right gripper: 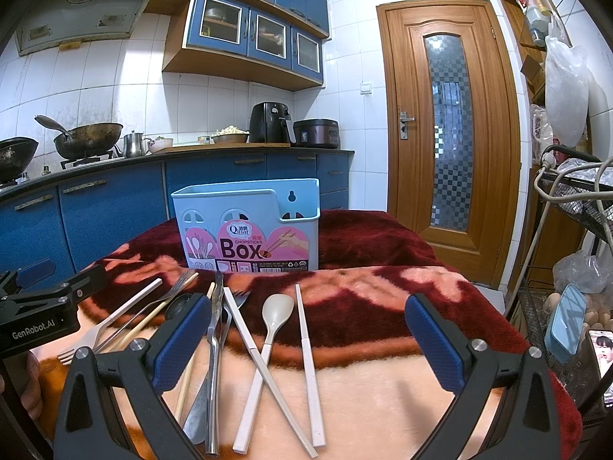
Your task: Organize utensils
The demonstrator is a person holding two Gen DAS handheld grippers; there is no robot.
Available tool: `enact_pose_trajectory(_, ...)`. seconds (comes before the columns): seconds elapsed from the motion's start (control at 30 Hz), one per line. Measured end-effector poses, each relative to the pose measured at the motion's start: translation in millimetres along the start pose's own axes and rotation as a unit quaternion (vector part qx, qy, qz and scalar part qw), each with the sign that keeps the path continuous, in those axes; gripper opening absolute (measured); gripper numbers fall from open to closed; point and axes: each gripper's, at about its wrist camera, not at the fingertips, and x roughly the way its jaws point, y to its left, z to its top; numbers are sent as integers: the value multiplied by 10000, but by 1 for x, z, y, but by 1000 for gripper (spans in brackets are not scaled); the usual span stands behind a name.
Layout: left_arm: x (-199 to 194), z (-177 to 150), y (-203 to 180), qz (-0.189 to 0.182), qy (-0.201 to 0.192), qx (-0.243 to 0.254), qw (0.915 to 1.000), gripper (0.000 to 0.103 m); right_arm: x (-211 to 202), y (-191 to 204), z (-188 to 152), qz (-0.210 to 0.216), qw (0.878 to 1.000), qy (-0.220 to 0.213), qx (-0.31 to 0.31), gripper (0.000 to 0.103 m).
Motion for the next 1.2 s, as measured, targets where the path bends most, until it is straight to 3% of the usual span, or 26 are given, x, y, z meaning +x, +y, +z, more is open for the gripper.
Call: enact_pose_trajectory(1.2, 4, 6, 8, 4, 129, -21, 9999, 102, 3, -4, 8, 134, 9997, 209, 36, 103)
